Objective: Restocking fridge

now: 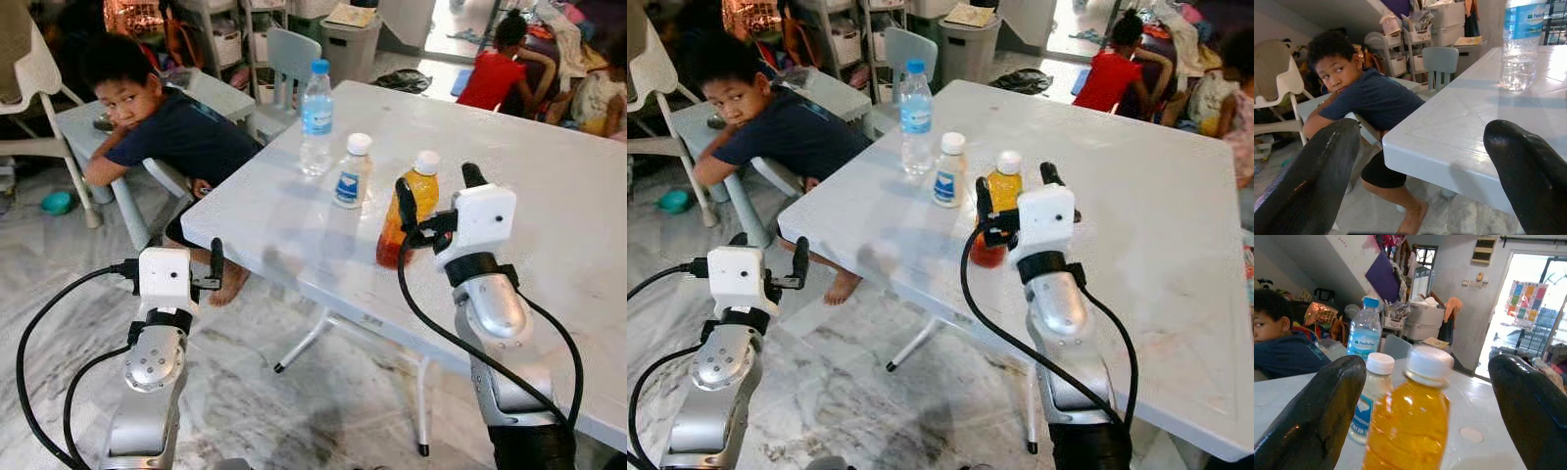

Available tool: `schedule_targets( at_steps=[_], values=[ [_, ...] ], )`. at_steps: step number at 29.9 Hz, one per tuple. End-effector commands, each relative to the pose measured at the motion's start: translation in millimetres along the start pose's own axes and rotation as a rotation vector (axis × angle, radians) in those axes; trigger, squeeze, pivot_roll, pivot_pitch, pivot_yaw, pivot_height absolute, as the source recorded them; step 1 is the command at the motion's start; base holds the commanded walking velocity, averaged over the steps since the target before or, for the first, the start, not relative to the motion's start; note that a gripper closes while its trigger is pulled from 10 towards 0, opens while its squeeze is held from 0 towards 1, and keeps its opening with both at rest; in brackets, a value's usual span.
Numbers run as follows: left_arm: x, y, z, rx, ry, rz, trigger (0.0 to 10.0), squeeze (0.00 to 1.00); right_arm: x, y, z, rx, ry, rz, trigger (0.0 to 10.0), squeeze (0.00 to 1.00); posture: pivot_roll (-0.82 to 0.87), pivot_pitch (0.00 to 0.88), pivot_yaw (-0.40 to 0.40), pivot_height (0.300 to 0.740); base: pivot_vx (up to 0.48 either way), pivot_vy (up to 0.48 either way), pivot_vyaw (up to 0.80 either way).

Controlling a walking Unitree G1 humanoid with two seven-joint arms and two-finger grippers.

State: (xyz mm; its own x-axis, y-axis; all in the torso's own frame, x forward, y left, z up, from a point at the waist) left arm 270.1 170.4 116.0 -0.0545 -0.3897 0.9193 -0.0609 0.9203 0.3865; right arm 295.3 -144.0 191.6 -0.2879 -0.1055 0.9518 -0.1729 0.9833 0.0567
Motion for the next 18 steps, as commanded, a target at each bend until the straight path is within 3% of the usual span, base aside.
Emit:
schedule_targets(
  at_steps=[1, 18],
  values=[
    [6.0, 1.5, -2.8, 0.015, -0.015, 0.004, 10.0, 0.0, 12.2, -0.7, -6.7, -0.009, -0.05, 0.007, 10.0, 0.0, 0.05, 0.0, 0.003, 0.74, 0.0, 0.0, 0.0],
    [7.5, -6.4, -0.8, -0.031, -0.008, -0.017, 10.0, 0.0, 8.2, -18.0, -43.2, -0.034, 0.004, -0.015, 10.0, 0.0, 0.07, 0.013, 0.01, 0.74, 0.0, 0.0, 0.0]
  ],
)
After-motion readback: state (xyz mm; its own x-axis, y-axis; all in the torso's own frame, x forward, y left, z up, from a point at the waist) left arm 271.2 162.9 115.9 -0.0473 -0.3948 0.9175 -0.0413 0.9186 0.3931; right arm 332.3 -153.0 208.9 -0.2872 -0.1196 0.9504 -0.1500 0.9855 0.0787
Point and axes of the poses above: a point about 5 cm out from each wrist's last joint towards the gripper, its own z axis pointing back from the gripper into the wrist, its own x axis along the axis of the wrist's last joint, y = z × x, the point moved 1 cm from there along -z, pointing out of the wrist towards the gripper, and after that the axes turned 15 degrees about -z, right-handed, at the moved point
